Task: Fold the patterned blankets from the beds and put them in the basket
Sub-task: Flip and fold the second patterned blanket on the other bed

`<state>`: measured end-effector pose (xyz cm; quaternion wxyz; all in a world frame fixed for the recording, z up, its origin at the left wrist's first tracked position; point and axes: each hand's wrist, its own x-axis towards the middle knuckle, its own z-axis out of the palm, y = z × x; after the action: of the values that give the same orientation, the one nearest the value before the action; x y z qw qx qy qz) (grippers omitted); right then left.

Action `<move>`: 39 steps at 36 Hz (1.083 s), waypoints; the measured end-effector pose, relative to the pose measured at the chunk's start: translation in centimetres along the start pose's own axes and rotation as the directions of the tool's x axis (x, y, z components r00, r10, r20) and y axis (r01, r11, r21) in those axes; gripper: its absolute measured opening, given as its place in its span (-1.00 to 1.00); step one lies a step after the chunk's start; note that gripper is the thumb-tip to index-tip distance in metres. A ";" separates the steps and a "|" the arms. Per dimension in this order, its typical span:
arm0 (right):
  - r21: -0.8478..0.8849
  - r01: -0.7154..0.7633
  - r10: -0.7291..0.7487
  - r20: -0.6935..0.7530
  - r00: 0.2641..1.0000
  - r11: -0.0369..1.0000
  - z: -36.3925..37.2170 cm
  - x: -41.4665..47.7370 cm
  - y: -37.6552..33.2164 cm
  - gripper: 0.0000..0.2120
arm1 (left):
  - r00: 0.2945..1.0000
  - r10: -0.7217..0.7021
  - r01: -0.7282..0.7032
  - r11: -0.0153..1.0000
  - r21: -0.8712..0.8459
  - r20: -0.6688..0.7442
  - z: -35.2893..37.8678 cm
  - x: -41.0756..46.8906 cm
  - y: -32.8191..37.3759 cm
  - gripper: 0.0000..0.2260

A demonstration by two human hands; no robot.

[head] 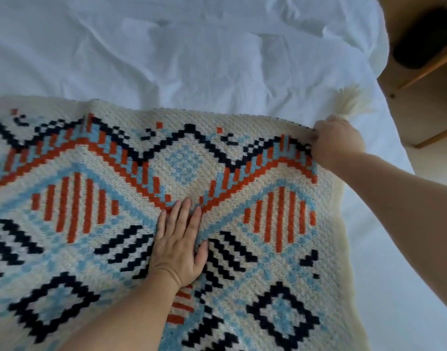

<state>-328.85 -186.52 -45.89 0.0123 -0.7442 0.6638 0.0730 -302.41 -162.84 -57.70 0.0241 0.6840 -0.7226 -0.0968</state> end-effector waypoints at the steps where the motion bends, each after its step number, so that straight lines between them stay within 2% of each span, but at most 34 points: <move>1: 0.022 0.009 -0.009 0.009 1.000 1.000 -0.3 -0.4 0.4 -0.85 | 1.000 0.001 -0.001 1.000 -0.005 0.004 -0.1 0.0 0.0 -0.37; 5: 0.086 0.009 -0.012 0.037 0.999 0.996 -1.7 -3.0 2.2 -0.91 | 0.999 -0.014 0.014 1.000 -0.003 0.038 -0.9 0.1 0.3 -0.39; 10: 0.115 0.012 -0.013 0.001 1.000 0.993 -3.9 -8.7 3.8 -0.86 | 0.992 -0.067 0.073 0.995 -0.061 0.106 -4.8 -0.5 1.3 -0.38; 12: 0.122 0.017 -0.018 0.003 1.000 0.992 -4.9 -11.6 3.9 -0.86 | 0.991 -0.131 0.135 0.980 -0.144 0.034 -7.3 -0.3 1.4 -0.43; 14: 0.131 0.030 -0.031 0.009 0.999 0.991 -5.9 -14.3 3.8 -0.85 | 0.971 -0.209 0.178 0.958 -0.225 -0.120 -10.5 0.5 1.4 -0.47; 15: 0.142 0.032 -0.036 0.021 0.999 0.989 -6.2 -15.7 3.8 -0.85 | 0.954 -0.234 0.185 0.952 -0.244 -0.187 -12.0 1.2 1.4 -0.45; 17: 0.163 0.036 -0.043 0.042 0.998 0.986 -7.1 -18.3 3.7 -0.86 | 0.945 -0.234 0.189 0.961 -0.200 -0.230 -15.3 2.6 1.1 -0.35; 20: 0.192 0.047 -0.057 0.050 0.997 0.980 -8.4 -21.8 3.8 -0.83 | 0.978 -0.162 0.161 0.987 -0.019 -0.132 -19.3 4.1 0.7 -0.31; 22: 0.189 0.049 -0.061 0.059 0.996 0.981 -9.2 -23.7 4.2 -0.82 | 0.995 -0.083 0.085 0.995 0.055 -0.047 -21.0 4.2 0.7 -0.48; 24: 0.170 0.053 -0.063 0.055 0.997 0.984 -10.0 -25.4 4.6 -0.83 | 0.999 -0.046 0.045 0.998 0.040 0.025 -22.2 3.3 1.0 -0.70; 26: 0.167 0.072 -0.080 0.039 0.996 0.983 -10.9 -27.0 5.0 -0.82 | 0.994 -0.090 0.091 0.996 -0.017 0.066 -23.0 1.3 1.1 -0.71; 28: 0.171 0.065 -0.071 0.027 0.997 0.983 -11.9 -28.3 5.4 -0.83 | 0.991 -0.129 0.132 0.989 -0.068 0.045 -23.8 -0.9 1.3 -0.73; 32: 0.179 0.051 -0.053 0.009 0.999 0.982 -14.0 -30.6 6.3 -0.88 | 0.992 -0.122 0.119 0.987 -0.111 -0.024 -25.6 -5.9 1.7 -0.77; 36: 0.196 0.110 -0.109 -0.015 0.994 0.974 -15.6 -33.4 7.0 -0.89 | 0.988 -0.143 0.139 0.987 -0.075 -0.060 -27.7 -11.6 2.2 -0.72; 39: 0.225 0.153 -0.151 -0.026 0.988 0.962 -17.0 -35.5 7.3 -0.86 | 0.974 -0.224 0.220 0.972 -0.083 -0.038 -29.7 -15.6 2.9 -0.73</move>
<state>-338.30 -154.33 -24.10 0.0995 -0.7871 0.6087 -0.0075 -299.33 -150.35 -26.52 0.0569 0.7612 -0.6365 -0.1107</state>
